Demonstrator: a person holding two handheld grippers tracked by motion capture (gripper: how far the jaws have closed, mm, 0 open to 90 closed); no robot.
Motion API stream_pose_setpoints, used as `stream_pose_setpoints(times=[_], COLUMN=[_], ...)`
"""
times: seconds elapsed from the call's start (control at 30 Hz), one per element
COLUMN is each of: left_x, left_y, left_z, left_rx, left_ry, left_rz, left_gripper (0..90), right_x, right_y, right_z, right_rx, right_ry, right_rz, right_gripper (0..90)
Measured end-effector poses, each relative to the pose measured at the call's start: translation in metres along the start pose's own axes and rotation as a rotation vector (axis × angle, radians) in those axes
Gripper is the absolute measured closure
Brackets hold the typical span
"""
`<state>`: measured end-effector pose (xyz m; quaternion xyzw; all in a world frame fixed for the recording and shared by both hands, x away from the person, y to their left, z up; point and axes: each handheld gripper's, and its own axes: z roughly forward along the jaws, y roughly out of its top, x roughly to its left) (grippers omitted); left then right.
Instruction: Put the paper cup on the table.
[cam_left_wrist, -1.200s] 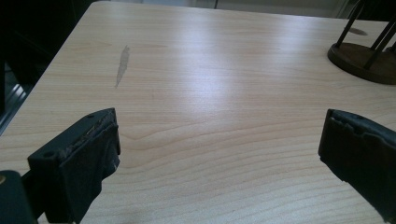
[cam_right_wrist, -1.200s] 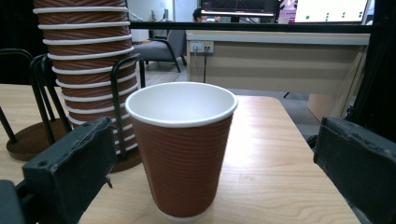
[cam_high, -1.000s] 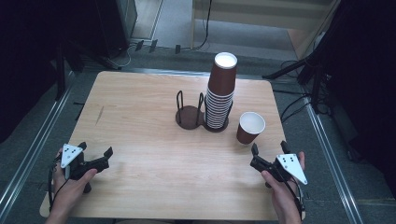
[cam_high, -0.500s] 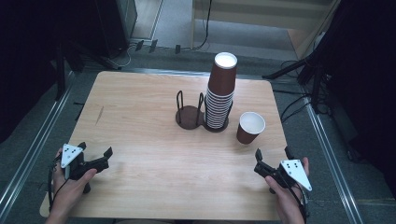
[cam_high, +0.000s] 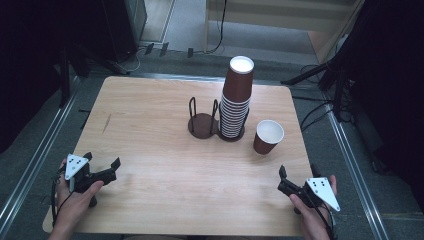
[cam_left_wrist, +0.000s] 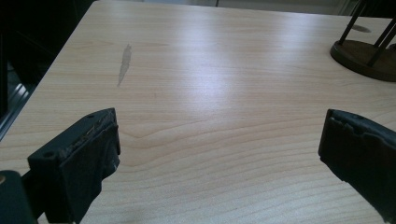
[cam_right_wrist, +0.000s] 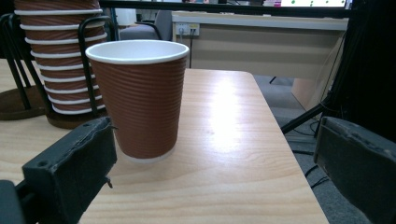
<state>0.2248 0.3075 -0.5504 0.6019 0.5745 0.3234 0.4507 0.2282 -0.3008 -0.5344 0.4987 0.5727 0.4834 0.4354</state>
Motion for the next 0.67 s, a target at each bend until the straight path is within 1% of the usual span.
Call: stream_pose_setpoints(times=[0.43,0.67], left_x=[0.0,0.0], left_y=[0.0,0.0], left_z=[0.0,0.0], left_rx=[-0.003,-0.001], left_ry=[0.001,0.002], left_rz=[0.0,0.001], left_gripper=[0.0,0.0], right_x=[-0.012,-0.01], right_y=[-0.013,-0.014], right_z=[-0.013,-0.012], right_rx=[0.029,0.029], right_ry=[-0.026,-0.025], right_rz=[0.007,0.019], right_gripper=[0.0,0.0])
